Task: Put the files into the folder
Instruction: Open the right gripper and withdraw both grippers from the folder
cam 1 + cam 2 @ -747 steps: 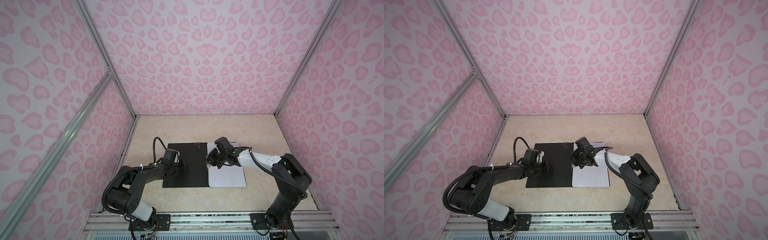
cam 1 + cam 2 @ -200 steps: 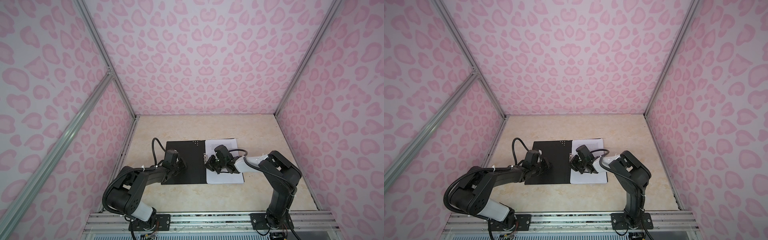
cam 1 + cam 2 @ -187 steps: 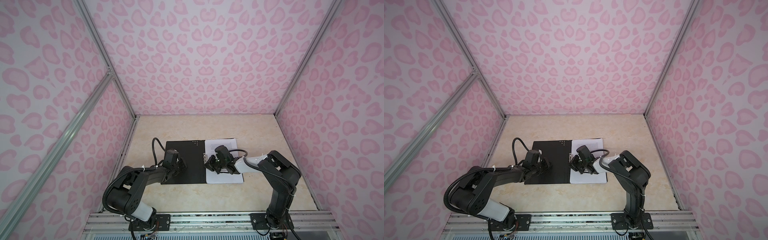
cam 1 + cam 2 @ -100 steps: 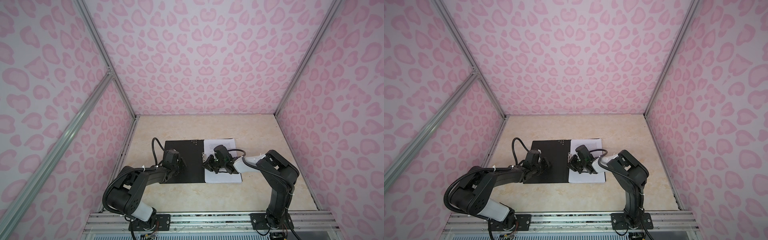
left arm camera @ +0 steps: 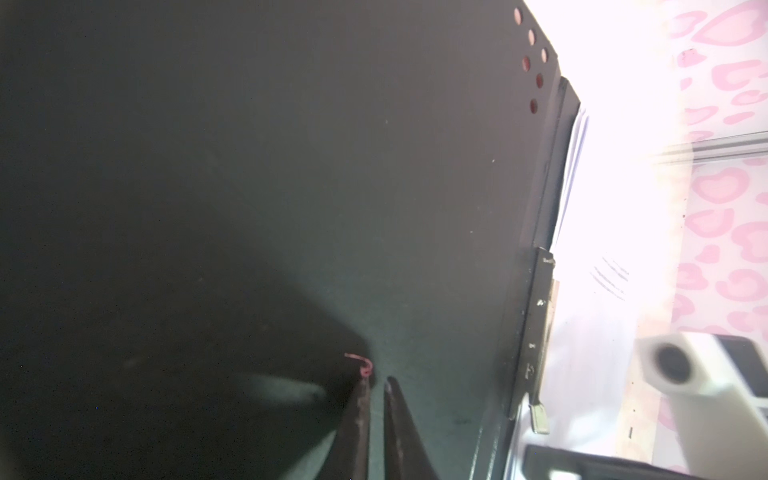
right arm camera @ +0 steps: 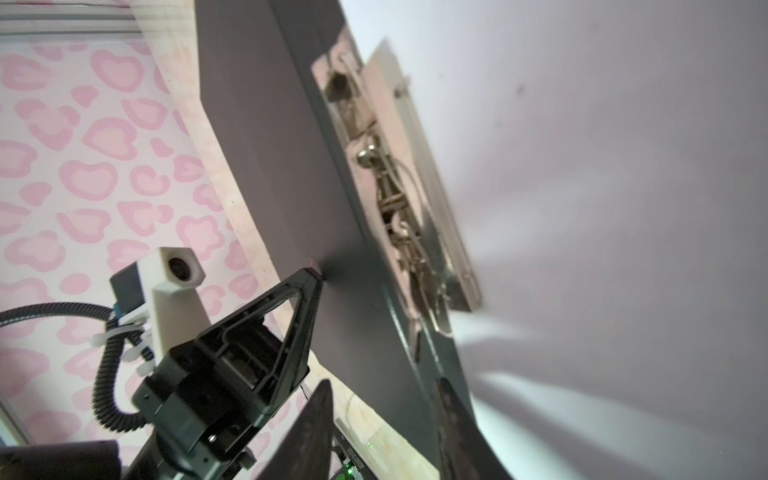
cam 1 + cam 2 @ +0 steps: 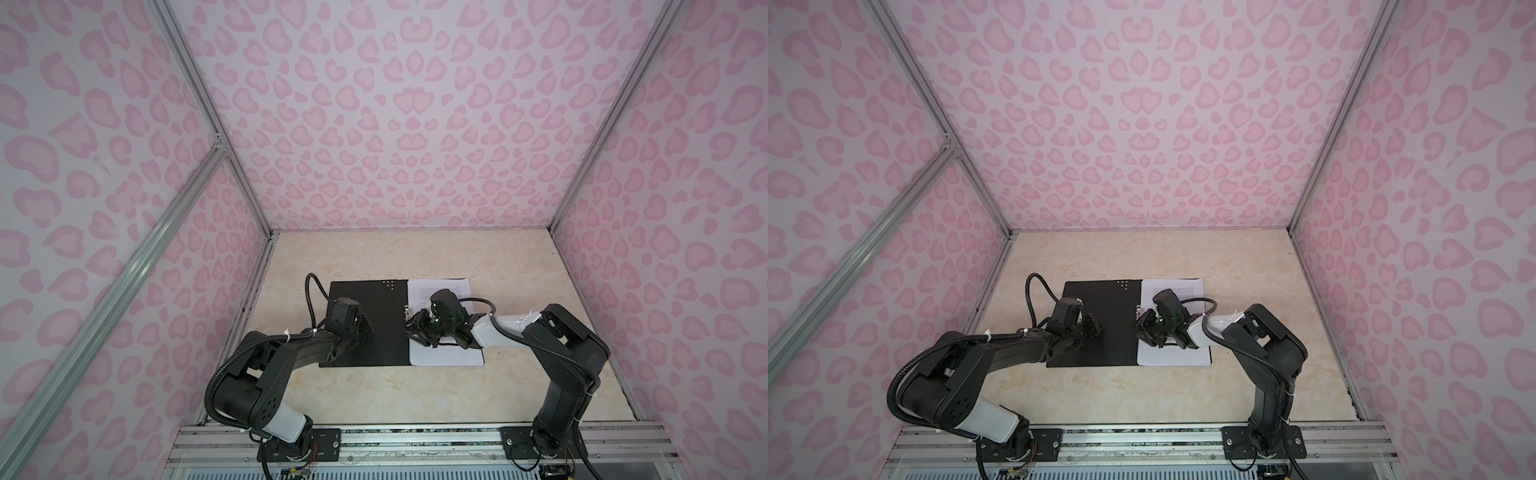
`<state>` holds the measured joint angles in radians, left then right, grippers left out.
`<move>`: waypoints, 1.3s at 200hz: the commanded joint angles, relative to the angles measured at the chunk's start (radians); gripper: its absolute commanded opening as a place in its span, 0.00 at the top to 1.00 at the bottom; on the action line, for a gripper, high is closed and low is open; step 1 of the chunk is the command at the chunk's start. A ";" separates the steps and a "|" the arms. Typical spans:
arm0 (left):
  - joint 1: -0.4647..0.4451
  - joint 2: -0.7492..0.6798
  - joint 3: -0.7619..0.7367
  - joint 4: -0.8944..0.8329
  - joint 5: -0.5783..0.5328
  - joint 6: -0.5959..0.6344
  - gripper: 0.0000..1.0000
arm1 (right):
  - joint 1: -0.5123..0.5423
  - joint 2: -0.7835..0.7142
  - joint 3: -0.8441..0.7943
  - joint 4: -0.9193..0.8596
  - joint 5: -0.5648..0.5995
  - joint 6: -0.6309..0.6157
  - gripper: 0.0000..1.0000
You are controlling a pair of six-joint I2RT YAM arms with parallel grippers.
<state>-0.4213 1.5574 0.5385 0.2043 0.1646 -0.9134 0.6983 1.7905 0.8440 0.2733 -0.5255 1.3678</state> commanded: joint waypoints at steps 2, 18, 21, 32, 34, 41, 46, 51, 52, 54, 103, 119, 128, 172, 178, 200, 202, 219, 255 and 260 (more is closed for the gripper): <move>-0.004 -0.005 0.010 -0.342 0.019 0.037 0.85 | 0.001 -0.058 -0.015 -0.072 0.015 -0.030 0.49; -0.007 -0.039 0.051 -0.340 0.057 0.073 0.83 | -0.005 -0.117 -0.049 -0.059 0.027 -0.047 0.47; -0.009 -0.045 0.060 -0.341 0.065 0.081 0.82 | -0.006 -0.127 -0.055 -0.062 0.029 -0.051 0.46; -0.018 -0.074 0.098 -0.354 0.082 0.112 0.79 | -0.012 -0.173 -0.072 -0.072 0.040 -0.077 0.41; -0.019 -0.081 0.106 -0.357 0.083 0.117 0.78 | -0.014 -0.182 -0.073 -0.074 0.042 -0.084 0.41; -0.026 -0.103 0.134 -0.359 0.095 0.133 0.76 | -0.018 -0.214 -0.077 -0.096 0.055 -0.114 0.37; -0.030 -0.123 0.150 -0.364 0.102 0.142 0.73 | -0.023 -0.235 -0.074 -0.130 0.066 -0.141 0.34; -0.034 -0.142 0.167 -0.367 0.111 0.147 0.69 | -0.031 -0.258 -0.066 -0.166 0.075 -0.172 0.32; -0.034 -0.146 0.171 -0.366 0.114 0.148 0.69 | -0.032 -0.262 -0.064 -0.173 0.078 -0.180 0.32; -0.035 -0.155 0.176 -0.366 0.118 0.151 0.67 | -0.037 -0.271 -0.061 -0.189 0.082 -0.195 0.31; 0.050 -0.406 0.211 -0.496 -0.043 0.213 0.05 | -0.289 -0.490 -0.054 -0.459 0.168 -0.518 0.09; 0.160 -0.480 0.155 -0.490 -0.058 0.226 0.03 | -0.402 -0.519 -0.079 -0.474 0.143 -0.597 0.05; 0.218 -0.503 0.141 -0.494 -0.065 0.233 0.03 | -0.450 -0.523 -0.092 -0.469 0.126 -0.629 0.04; 0.393 -0.448 0.097 -0.440 -0.055 0.273 0.03 | -0.589 -0.411 -0.106 -0.420 0.034 -0.727 0.03; 0.411 -0.433 0.090 -0.423 -0.043 0.281 0.03 | -0.595 -0.392 -0.114 -0.394 0.018 -0.721 0.03; 0.454 -0.371 0.079 -0.378 -0.026 0.313 0.03 | -0.599 -0.332 -0.132 -0.314 -0.008 -0.705 0.03; 0.458 -0.366 0.079 -0.375 -0.025 0.315 0.03 | -0.600 -0.326 -0.132 -0.306 -0.011 -0.704 0.03; 0.488 -0.322 0.069 -0.337 0.012 0.318 0.03 | -0.603 -0.276 -0.139 -0.257 -0.042 -0.687 0.04; 0.492 -0.231 0.068 -0.297 0.067 0.314 0.02 | -0.613 -0.216 -0.160 -0.184 -0.083 -0.663 0.06; 0.492 -0.223 0.066 -0.295 0.069 0.314 0.02 | -0.613 -0.210 -0.160 -0.180 -0.087 -0.664 0.07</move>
<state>0.0700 1.3010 0.6102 -0.1471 0.1909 -0.6109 0.0883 1.5566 0.6930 0.0120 -0.5682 0.6891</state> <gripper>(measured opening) 0.977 0.941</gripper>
